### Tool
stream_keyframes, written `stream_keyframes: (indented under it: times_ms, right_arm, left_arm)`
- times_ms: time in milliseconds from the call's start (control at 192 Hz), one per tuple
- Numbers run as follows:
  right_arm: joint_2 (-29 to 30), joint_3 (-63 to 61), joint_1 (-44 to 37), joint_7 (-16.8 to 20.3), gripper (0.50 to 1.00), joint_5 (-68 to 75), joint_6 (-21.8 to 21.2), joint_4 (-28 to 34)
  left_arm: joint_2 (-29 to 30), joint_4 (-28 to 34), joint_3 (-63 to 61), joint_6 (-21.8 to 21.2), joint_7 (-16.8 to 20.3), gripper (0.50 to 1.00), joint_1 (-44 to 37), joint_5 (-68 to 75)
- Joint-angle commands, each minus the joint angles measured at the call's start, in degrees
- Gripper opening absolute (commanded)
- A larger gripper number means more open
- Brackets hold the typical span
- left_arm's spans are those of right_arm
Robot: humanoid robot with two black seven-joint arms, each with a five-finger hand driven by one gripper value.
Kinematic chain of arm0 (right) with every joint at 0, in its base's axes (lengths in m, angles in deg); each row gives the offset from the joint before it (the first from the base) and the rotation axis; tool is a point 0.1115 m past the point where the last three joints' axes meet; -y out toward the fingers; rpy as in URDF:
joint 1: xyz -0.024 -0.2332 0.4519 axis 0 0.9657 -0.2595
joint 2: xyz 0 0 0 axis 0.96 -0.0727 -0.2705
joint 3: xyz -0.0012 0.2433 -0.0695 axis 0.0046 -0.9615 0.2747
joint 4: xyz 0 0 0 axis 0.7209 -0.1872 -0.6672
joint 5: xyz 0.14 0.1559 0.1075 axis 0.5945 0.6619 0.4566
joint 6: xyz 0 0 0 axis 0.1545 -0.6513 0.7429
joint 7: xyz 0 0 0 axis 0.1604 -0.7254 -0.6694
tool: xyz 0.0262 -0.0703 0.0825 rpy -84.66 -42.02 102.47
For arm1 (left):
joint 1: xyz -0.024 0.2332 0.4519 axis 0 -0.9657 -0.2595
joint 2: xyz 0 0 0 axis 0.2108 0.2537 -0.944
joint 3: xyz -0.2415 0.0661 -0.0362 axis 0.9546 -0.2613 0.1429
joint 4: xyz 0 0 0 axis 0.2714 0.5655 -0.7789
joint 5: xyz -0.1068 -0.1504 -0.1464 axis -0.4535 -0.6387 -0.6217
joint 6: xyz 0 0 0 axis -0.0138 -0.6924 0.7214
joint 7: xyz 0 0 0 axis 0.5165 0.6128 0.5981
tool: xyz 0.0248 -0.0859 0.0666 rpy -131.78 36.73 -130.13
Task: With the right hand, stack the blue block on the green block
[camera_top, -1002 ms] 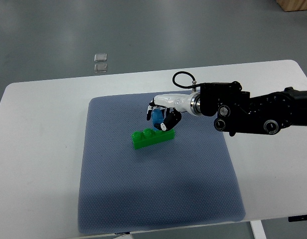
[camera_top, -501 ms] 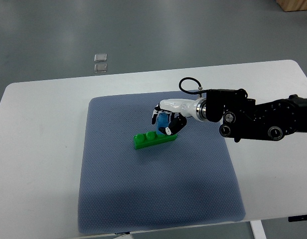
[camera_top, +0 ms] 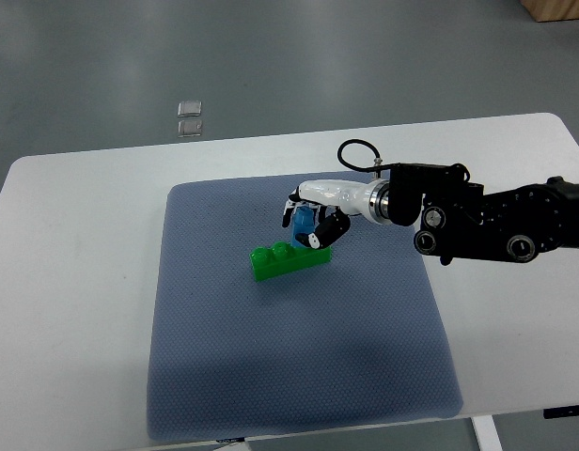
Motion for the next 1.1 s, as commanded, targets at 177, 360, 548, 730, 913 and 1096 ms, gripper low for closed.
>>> stream_keyframes:
  times_ms: [177, 360, 548, 730, 913, 1096]
  right_arm:
    - [0.1, -0.1, 1.1, -1.1, 0.570, -0.4, 1.3, 0.2]
    - [0.1, -0.1, 2.0, -1.3, 0.570, -1.0, 1.6, 0.2]
    - [0.3, -0.1, 2.8, -2.1, 0.570, -1.8, 3.0, 0.2]
    - [0.4, -0.2, 4.1, -3.0, 0.570, -3.3, 4.1, 0.2]
    - [0.5, -0.3, 5.1, -3.2, 0.570, -3.5, 5.2, 0.2]
    - [0.6, -1.5, 5.7, -3.4, 0.570, -3.9, 5.6, 0.1]
  left_arm:
    - [0.0, 0.0, 0.1, 0.0, 0.0, 1.000, 0.0, 0.0]
    - [0.0, 0.0, 0.1, 0.0, 0.0, 1.000, 0.0, 0.0]
    - [0.0, 0.0, 0.1, 0.0, 0.0, 1.000, -0.1, 0.0]
    - [0.0, 0.0, 0.1, 0.0, 0.0, 1.000, -0.1, 0.0]
    - [0.0, 0.0, 0.1, 0.0, 0.0, 1.000, -0.1, 0.0]
    - [0.0, 0.0, 0.1, 0.0, 0.0, 1.000, -0.1, 0.0]
